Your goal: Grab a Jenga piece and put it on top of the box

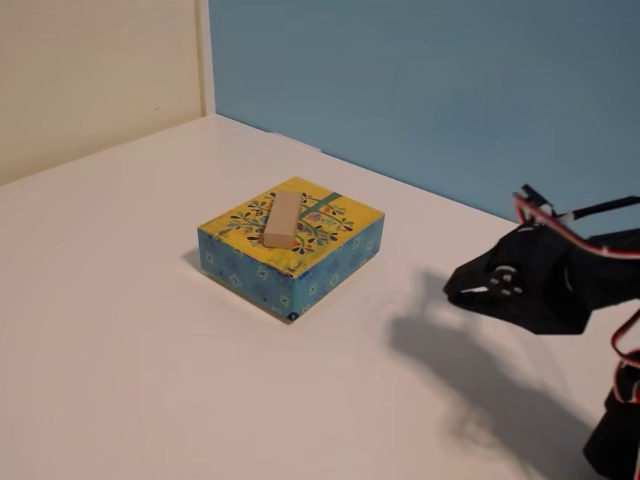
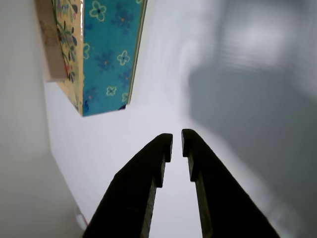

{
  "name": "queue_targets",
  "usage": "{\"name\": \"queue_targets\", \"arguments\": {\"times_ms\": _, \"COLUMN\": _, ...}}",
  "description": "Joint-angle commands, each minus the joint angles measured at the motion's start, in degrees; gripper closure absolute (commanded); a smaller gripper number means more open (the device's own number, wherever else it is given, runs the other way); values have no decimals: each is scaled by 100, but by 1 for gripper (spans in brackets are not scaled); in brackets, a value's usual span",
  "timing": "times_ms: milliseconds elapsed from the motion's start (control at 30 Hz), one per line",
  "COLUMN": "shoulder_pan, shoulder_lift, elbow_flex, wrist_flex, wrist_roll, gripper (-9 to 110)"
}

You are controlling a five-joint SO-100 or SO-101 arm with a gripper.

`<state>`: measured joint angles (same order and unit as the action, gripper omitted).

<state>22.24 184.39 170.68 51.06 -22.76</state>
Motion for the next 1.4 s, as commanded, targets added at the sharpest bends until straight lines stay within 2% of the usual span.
{"name": "queue_targets", "arguments": {"times_ms": 0, "shoulder_pan": 88, "shoulder_lift": 44, "elbow_flex": -44, "wrist_flex": 18, "wrist_roll": 53, "gripper": 101}}
{"name": "queue_targets", "arguments": {"times_ms": 1367, "shoulder_pan": 149, "shoulder_lift": 35, "elbow_flex": -35, "wrist_flex": 18, "wrist_roll": -202, "gripper": 101}}
